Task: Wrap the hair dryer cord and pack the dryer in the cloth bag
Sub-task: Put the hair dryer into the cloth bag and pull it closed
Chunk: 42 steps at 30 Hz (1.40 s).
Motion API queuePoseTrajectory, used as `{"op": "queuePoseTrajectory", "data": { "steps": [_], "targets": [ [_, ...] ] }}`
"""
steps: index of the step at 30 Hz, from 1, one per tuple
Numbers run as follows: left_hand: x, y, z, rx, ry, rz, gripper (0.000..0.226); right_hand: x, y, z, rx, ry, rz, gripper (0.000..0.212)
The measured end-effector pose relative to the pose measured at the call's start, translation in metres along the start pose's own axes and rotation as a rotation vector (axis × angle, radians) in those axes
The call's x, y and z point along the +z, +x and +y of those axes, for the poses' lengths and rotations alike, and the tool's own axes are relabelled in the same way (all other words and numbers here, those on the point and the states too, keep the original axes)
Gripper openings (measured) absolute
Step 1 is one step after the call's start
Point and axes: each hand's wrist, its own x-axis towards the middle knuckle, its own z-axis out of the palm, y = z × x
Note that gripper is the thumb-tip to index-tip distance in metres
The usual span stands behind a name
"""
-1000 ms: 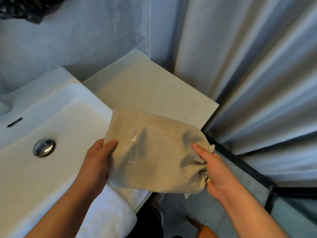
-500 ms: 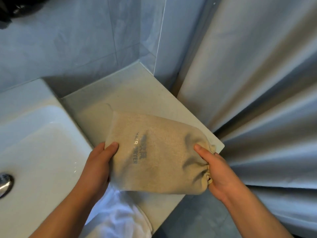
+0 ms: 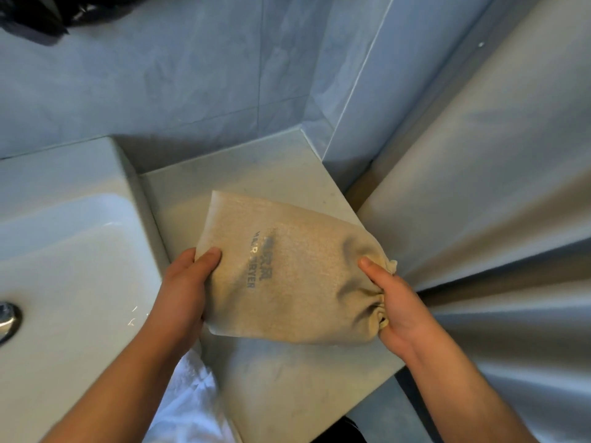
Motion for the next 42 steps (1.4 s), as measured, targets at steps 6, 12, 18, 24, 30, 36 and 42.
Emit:
{"op": "queuePoseTrajectory", "data": {
  "steps": [6,12,18,24,30,36,42],
  "targets": [
    [0.028,0.018,0.001,0.014,-0.055,0.132,0.028,-0.006,0.052,-0.033,0.026,0.004,-0.111,0.051],
    [0.051,0.051,-0.006,-0.043,-0.146,0.274,0.021,0.007,0.116,-0.066,0.019,-0.141,-0.238,0.050],
    [0.058,0.092,-0.003,-0.004,-0.138,0.381,0.017,0.040,0.177,-0.091,0.051,-0.238,-0.332,0.052],
    [0.048,0.132,-0.002,-0.014,-0.128,0.445,0.018,0.072,0.224,-0.096,0.088,-0.365,-0.392,0.039],
    [0.040,0.167,0.008,-0.021,-0.067,0.433,0.017,0.093,0.265,-0.096,0.080,-0.439,-0.350,0.045],
    [0.028,0.187,0.009,-0.005,0.010,0.525,0.033,0.116,0.293,-0.103,-0.056,-0.588,-0.238,0.033],
    [0.022,0.200,0.008,0.053,0.150,0.590,0.028,0.130,0.302,-0.106,-0.133,-0.648,-0.248,0.039]
  ]
}}
